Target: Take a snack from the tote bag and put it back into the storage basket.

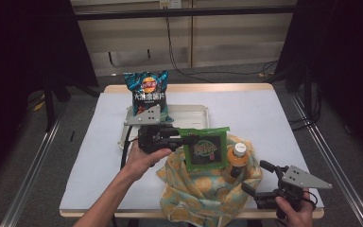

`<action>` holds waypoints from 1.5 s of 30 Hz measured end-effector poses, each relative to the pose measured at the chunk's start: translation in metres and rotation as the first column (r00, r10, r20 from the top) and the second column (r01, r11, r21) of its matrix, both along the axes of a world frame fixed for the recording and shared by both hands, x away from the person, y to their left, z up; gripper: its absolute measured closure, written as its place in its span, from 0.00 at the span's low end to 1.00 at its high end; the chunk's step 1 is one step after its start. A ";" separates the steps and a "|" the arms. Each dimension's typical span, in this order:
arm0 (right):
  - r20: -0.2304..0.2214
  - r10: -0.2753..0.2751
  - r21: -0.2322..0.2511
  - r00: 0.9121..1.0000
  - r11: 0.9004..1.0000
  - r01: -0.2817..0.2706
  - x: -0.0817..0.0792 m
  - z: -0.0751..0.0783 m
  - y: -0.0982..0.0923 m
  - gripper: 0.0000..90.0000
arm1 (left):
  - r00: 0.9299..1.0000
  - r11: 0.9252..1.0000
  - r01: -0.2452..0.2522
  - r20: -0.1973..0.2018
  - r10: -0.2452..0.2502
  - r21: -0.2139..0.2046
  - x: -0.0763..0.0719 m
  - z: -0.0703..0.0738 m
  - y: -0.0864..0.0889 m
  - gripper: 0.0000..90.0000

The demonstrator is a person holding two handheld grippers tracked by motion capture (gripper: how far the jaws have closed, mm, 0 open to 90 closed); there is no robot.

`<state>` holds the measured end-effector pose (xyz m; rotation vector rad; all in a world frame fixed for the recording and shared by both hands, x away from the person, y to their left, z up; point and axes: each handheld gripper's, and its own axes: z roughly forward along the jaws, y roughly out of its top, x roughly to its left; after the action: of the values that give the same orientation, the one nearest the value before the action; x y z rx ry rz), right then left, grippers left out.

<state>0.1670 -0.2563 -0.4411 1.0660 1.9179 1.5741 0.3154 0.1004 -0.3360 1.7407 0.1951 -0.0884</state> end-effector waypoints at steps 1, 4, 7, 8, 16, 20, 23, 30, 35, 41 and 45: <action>-0.002 0.000 0.000 1.000 1.000 0.000 0.000 0.000 0.000 0.01 | 1.000 1.000 0.000 0.000 0.000 0.000 0.000 0.000 0.000 0.82; -0.004 0.002 0.001 1.000 1.000 -0.002 0.000 0.000 -0.001 0.01 | 1.000 1.000 -0.010 0.008 0.010 -0.019 0.005 0.008 0.001 0.82; 0.000 0.003 -0.001 1.000 1.000 -0.003 0.000 0.000 -0.001 0.01 | 1.000 0.999 -0.020 0.005 0.021 -0.027 0.008 0.011 0.001 0.82; -0.001 0.005 0.000 1.000 1.000 -0.005 0.000 0.000 -0.001 0.01 | 1.000 0.999 -0.023 0.009 0.023 -0.030 0.011 0.014 0.000 0.82; -0.002 0.022 -0.004 1.000 1.000 -0.022 0.000 0.000 0.000 0.01 | 0.999 0.998 -0.048 0.009 0.049 -0.036 0.021 0.023 0.004 0.82; 0.001 0.019 -0.004 1.000 1.000 -0.019 0.000 0.001 0.000 0.01 | 0.998 0.998 -0.059 0.010 0.059 -0.029 0.028 0.025 0.005 0.82; 0.001 0.017 -0.001 1.000 1.000 -0.017 -0.001 0.001 0.000 0.01 | 0.998 0.997 -0.066 0.010 0.066 -0.037 0.034 0.027 0.009 0.82; 0.012 0.021 -0.005 1.000 1.000 -0.021 -0.001 0.002 -0.001 0.01 | 0.993 0.993 -0.116 0.004 0.116 -0.038 0.051 0.029 0.021 0.82; 0.011 0.029 -0.004 1.000 1.000 -0.029 -0.001 0.002 0.000 0.01 | 0.988 0.987 -0.155 -0.010 0.155 -0.033 0.064 0.025 0.029 0.82; 0.011 0.038 0.003 0.999 0.999 -0.038 0.000 0.002 -0.001 0.01 | 0.980 0.980 -0.196 -0.012 0.196 -0.008 0.080 0.019 0.036 0.82; 0.009 0.035 0.005 0.999 0.999 -0.035 0.000 0.002 -0.002 0.01 | 0.976 0.976 -0.219 -0.004 0.219 0.013 0.086 0.016 0.037 0.82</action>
<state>0.1666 -0.2584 -0.4395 1.0312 1.9376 1.6004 0.4012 0.1371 -0.3204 1.7205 0.3913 0.0698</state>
